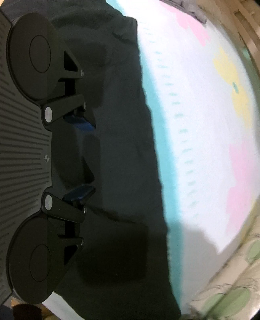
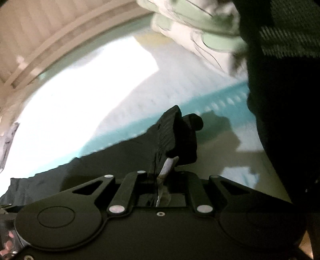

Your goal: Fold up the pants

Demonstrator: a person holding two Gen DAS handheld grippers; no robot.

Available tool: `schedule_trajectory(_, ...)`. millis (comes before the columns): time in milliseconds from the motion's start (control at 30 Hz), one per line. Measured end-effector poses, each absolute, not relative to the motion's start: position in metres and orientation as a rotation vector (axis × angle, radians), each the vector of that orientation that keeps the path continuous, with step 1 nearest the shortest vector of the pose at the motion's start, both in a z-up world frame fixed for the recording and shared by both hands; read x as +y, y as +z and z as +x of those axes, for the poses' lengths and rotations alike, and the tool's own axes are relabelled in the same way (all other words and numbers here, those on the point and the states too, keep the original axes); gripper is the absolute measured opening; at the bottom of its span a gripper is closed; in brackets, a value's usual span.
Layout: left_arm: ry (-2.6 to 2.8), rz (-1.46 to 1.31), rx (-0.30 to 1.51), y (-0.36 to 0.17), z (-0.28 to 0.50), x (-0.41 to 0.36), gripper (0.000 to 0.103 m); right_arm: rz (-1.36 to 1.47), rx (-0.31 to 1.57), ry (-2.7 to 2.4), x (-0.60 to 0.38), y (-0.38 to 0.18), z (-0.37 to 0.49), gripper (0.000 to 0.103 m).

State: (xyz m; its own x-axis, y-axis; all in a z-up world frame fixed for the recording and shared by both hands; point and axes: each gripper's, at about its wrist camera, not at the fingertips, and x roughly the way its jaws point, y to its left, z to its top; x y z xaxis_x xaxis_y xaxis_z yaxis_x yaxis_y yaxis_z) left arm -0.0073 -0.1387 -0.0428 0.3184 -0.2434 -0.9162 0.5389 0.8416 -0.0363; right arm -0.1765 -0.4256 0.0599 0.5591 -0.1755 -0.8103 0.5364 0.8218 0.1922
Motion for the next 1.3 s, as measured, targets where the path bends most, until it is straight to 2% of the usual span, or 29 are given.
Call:
schedule_trajectory(200,-0.5,0.349,1.148,-0.057,-0.005,-0.155,0.06,0.387,0.847,-0.384,-0.41,0.074,-0.171,0.016)
schedule_trajectory(367,-0.48,0.44,1.071,-0.059,-0.011,-0.175,0.059,0.348,0.836,-0.348,-0.396,0.082,-0.167,0.015)
schedule_trajectory(567,-0.469,0.349,1.103,-0.046,-0.001,-0.164,0.059,0.34,0.79,-0.274,-0.369,0.104,-0.157,0.015)
schedule_trajectory(900,-0.345,0.142,1.121,-0.005,0.041,-0.065,0.059,0.331,0.746,-0.011,-0.287,0.114,-0.112,0.015)
schedule_trajectory(1300,-0.1,0.021,1.083,0.008,0.071,0.051,0.059,0.153,0.925,0.289,-0.135,0.051,-0.044,0.015)
